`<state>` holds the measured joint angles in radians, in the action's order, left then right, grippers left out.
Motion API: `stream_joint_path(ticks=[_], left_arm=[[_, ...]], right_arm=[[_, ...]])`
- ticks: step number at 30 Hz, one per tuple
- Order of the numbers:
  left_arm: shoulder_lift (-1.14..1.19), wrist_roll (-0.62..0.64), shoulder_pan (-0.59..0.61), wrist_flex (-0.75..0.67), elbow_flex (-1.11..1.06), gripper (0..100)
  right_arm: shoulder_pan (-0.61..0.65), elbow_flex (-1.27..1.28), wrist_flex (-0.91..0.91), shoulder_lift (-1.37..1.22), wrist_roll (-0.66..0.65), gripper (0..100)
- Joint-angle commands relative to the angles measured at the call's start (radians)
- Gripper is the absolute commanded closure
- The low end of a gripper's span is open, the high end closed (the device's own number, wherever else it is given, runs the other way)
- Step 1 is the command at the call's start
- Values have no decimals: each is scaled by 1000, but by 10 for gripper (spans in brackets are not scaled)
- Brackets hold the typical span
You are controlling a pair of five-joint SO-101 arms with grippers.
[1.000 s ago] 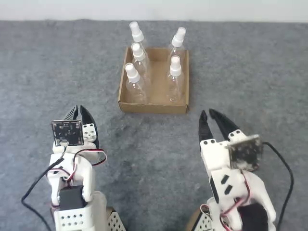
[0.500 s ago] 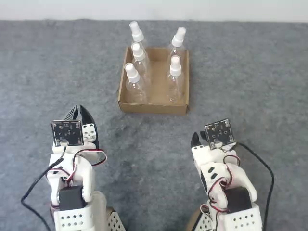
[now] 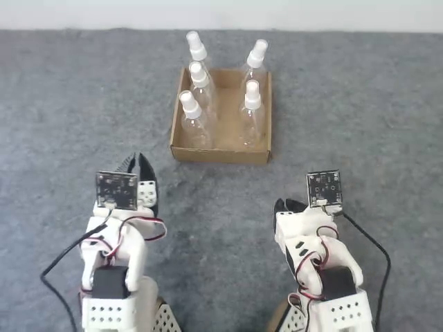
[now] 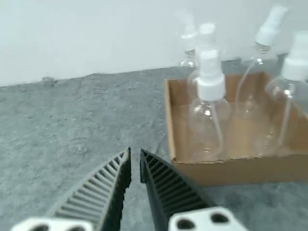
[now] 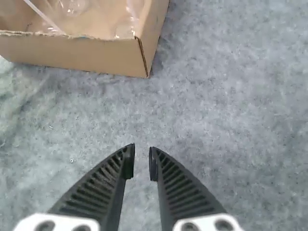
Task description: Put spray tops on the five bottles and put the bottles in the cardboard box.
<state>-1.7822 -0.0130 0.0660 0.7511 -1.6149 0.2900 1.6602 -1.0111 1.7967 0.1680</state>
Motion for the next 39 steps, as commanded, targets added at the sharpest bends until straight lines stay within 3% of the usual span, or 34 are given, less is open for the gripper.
stream_joint_path(ticks=[1,9,18,28,39], left_arm=[[-14,11,-89,-32,-12,967],[-12,9,-146,-6,-71,966],[-12,6,-121,193,-71,966],[-14,9,-121,491,-71,968],[-14,9,-110,497,-68,969]], right_arm=[[-7,23,-7,18,-21,991],[-8,23,-114,16,-132,991],[-16,23,-297,16,-137,991],[-15,23,-297,16,-133,991],[-15,23,-297,16,-133,991]])
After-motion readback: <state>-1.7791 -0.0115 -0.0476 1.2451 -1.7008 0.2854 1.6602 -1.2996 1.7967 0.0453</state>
